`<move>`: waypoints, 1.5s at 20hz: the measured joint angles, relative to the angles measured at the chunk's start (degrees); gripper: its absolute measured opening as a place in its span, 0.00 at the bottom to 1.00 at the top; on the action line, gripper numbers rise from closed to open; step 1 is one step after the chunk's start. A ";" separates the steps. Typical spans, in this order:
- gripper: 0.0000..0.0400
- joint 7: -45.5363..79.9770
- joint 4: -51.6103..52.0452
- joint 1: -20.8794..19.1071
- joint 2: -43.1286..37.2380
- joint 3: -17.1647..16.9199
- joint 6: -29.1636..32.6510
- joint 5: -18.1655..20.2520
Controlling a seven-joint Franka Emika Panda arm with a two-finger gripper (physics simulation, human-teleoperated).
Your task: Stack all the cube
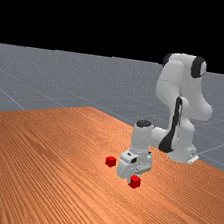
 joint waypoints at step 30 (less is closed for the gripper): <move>0.47 -28.08 0.22 -17.74 -9.92 -4.31 -8.44 3.56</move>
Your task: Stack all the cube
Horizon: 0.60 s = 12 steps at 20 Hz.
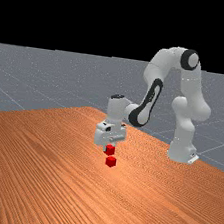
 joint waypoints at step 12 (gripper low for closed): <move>0.47 -1.62 -1.86 -1.65 4.48 -0.34 2.86 1.45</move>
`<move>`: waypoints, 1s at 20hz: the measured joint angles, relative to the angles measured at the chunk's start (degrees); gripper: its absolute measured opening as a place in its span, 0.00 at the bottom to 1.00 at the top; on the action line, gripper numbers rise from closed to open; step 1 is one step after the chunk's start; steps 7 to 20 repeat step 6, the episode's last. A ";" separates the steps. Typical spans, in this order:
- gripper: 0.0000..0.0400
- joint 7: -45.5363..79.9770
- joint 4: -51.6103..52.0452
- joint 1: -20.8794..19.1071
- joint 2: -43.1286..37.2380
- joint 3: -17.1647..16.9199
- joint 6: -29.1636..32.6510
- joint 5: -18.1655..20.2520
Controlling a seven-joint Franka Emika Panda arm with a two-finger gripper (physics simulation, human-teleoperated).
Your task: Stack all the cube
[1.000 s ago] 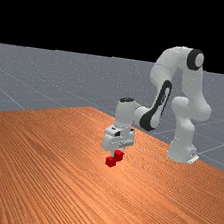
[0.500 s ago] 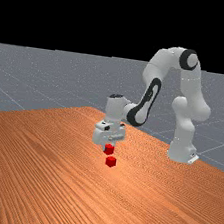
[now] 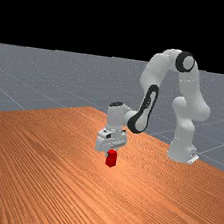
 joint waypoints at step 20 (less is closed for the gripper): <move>0.47 -0.92 -1.44 -0.64 -0.07 0.24 4.60 0.64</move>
